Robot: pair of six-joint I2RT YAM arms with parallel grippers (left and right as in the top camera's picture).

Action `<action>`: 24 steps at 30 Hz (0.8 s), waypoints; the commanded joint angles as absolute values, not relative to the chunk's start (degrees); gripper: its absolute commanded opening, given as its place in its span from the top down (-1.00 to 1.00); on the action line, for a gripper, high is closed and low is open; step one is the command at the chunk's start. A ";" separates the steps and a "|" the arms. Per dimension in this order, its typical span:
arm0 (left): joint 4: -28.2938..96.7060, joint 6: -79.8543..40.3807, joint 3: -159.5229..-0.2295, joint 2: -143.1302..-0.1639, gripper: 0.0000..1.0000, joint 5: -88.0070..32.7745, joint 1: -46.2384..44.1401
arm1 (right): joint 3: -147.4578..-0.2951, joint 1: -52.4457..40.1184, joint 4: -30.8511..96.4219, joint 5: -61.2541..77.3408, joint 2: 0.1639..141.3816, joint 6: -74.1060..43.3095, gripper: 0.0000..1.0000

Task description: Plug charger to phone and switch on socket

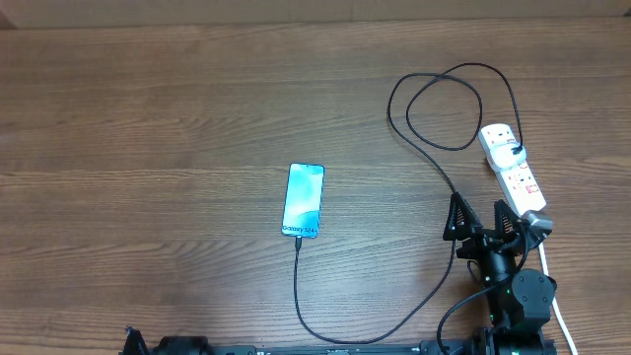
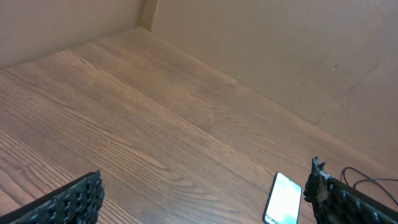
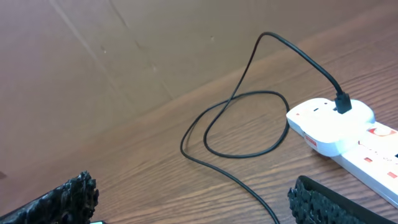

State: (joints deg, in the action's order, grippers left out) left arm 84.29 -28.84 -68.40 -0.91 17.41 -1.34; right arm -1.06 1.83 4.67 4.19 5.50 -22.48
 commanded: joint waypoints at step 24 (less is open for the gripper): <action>84.23 -29.85 -68.84 -0.25 -0.99 18.17 -0.67 | -0.47 1.56 4.45 4.10 0.16 -22.63 -1.00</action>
State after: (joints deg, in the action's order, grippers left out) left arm 84.29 -28.84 -68.40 -0.91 17.41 -1.34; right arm -1.06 2.20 4.58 4.23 0.69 -22.48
